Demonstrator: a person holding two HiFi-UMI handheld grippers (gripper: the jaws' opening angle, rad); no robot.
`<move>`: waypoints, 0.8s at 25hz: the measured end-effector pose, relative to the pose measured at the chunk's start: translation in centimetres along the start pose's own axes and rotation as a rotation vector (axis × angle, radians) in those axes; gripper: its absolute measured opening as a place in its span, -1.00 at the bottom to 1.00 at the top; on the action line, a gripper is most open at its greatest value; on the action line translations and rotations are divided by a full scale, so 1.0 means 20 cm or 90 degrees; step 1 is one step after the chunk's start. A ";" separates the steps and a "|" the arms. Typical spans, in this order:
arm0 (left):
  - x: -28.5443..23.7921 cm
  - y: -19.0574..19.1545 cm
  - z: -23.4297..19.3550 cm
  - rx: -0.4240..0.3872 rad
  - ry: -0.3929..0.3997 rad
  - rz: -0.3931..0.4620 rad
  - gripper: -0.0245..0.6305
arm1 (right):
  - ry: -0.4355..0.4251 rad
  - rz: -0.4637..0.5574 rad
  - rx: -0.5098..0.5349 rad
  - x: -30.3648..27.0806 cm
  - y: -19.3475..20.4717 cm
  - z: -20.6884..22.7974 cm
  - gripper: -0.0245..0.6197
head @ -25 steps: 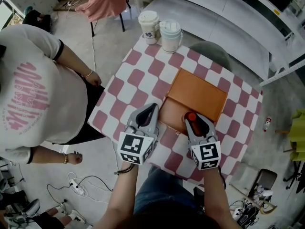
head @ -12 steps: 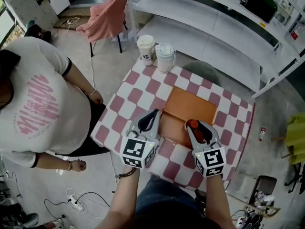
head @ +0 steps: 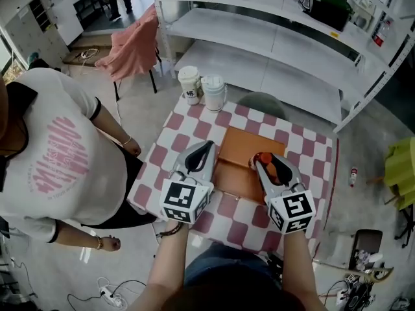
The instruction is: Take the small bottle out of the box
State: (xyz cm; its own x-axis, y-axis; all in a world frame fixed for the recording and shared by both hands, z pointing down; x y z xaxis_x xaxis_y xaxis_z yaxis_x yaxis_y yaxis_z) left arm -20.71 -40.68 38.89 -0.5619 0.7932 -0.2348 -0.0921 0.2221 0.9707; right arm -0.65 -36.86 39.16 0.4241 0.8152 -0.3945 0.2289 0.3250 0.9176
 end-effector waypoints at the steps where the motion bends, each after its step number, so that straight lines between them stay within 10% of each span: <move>1: 0.01 -0.01 0.00 -0.003 0.002 0.004 -0.93 | 0.006 0.005 0.002 0.01 -0.02 0.00 -0.50; 20: 0.25 -0.21 0.18 -0.049 -0.023 0.044 -0.94 | 0.109 0.053 -0.008 0.50 -0.15 0.10 -0.50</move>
State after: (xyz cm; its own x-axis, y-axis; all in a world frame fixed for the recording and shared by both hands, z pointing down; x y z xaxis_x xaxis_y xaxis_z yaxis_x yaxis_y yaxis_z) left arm -20.14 -35.52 33.45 -0.5389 0.8255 -0.1677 -0.1186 0.1227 0.9853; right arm 4.78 -30.62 32.32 0.2851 0.9092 -0.3033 0.1880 0.2573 0.9479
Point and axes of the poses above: the fingertips, and each gripper's own axes: x backward along the fingers, z to its right, y out of its underside, the point moved 7 cm from there along x, backward along the fingers, and after that the axes turned 9 degrees about -z, right-handed, at the moved point
